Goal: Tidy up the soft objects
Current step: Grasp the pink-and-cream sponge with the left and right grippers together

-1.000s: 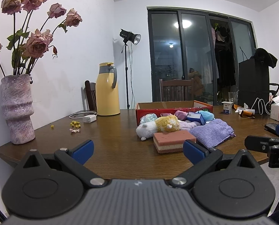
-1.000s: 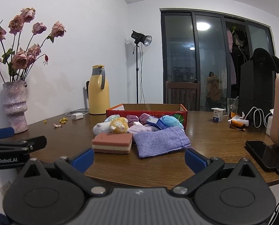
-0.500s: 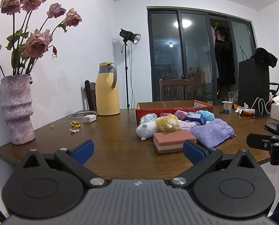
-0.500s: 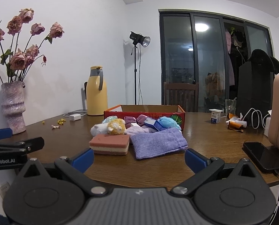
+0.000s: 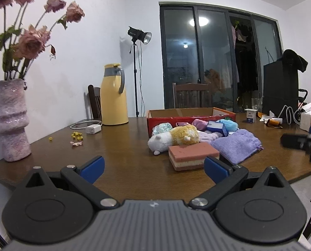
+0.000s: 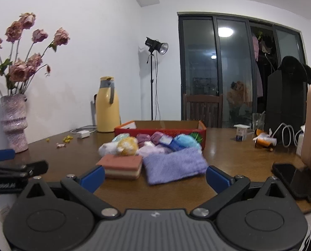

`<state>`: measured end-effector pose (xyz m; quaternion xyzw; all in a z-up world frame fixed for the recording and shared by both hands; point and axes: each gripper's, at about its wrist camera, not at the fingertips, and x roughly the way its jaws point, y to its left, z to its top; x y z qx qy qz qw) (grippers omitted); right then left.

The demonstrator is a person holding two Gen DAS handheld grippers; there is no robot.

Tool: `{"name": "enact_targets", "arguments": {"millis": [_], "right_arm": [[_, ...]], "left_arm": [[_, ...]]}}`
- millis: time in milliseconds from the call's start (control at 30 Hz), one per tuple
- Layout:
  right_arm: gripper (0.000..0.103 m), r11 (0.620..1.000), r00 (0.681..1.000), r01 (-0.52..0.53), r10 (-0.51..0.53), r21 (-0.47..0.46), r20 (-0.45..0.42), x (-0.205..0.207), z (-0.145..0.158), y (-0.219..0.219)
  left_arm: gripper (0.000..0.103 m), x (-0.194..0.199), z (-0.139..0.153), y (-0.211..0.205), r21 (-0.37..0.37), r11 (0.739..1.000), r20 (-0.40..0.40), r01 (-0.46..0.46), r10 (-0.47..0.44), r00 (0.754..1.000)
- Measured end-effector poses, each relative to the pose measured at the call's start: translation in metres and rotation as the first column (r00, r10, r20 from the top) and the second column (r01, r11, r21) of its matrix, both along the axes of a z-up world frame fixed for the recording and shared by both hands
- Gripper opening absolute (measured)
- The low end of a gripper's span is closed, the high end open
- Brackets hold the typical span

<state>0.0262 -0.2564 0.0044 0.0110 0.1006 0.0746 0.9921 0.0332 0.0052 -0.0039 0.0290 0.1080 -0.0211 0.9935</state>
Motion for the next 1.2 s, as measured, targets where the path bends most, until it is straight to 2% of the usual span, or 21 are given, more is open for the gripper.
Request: {"name": "enact_targets", "arguments": {"millis": [100,200,267,367,433,467,533,567,633,700,833,967,1033,1200], "right_arm": [[0.103,0.998,1.0,-0.01,0.01,0.056,-0.002,0.033,0.003,-0.014],[0.103,0.982,0.989,-0.102,0.118,0.159,-0.092,0.077,0.0,-0.022],[0.103,0.975,0.971,-0.134,0.165,0.175,-0.176,0.107,-0.003,-0.016],[0.099,0.965,0.959,-0.175,0.212,0.194,-0.19,0.137,-0.007,-0.006],[0.08,0.95,0.938,-0.21,0.263,0.23,-0.227,0.163,-0.009,0.001],[0.075,0.944,0.927,-0.22,0.281,0.247,-0.249,0.174,-0.011,0.005],[0.058,0.935,0.911,-0.23,0.305,0.271,-0.277,0.193,-0.018,0.011],[0.053,0.933,0.902,-0.235,0.314,0.274,-0.296,0.202,-0.021,0.016],[0.036,0.932,0.89,-0.228,0.317,0.282,-0.328,0.216,-0.029,0.023],[0.032,0.926,0.879,-0.222,0.326,0.306,-0.347,0.226,-0.035,0.026],[0.031,0.921,0.879,-0.209,0.325,0.33,-0.35,0.219,-0.039,0.029],[0.031,0.929,0.883,-0.198,0.308,0.313,-0.355,0.185,-0.038,0.026],[0.031,0.924,0.885,-0.182,0.302,0.335,-0.353,0.171,-0.039,0.019],[0.03,0.924,0.889,-0.166,0.292,0.345,-0.354,0.147,-0.038,0.011]], "left_arm": [[0.103,0.033,0.002,0.005,-0.048,0.999,-0.054,0.014,-0.016,0.998],[0.103,0.067,0.006,0.004,-0.084,0.995,-0.094,0.058,-0.066,0.993],[0.098,0.092,0.008,0.002,-0.116,0.991,-0.124,0.07,-0.084,0.989],[0.085,0.127,0.004,0.001,-0.169,0.982,-0.189,0.084,-0.116,0.975],[0.066,0.152,-0.002,0.002,-0.214,0.973,-0.244,0.087,-0.14,0.96],[0.062,0.163,-0.005,0.004,-0.24,0.966,-0.266,0.095,-0.16,0.951],[0.042,0.186,-0.014,0.009,-0.305,0.946,-0.313,0.107,-0.205,0.927],[0.039,0.196,-0.018,0.012,-0.333,0.938,-0.348,0.099,-0.22,0.911],[0.034,0.203,-0.023,0.019,-0.39,0.915,-0.35,0.103,-0.251,0.902],[0.027,0.205,-0.023,0.022,-0.41,0.904,-0.351,0.121,-0.279,0.894],[0.025,0.197,-0.022,0.024,-0.423,0.898,-0.359,0.123,-0.291,0.887],[0.025,0.173,-0.022,0.021,-0.435,0.885,-0.357,0.164,-0.337,0.871],[0.025,0.161,-0.023,0.019,-0.436,0.881,-0.348,0.182,-0.352,0.869],[0.025,0.142,-0.019,0.012,-0.425,0.884,-0.347,0.194,-0.357,0.867]]}}
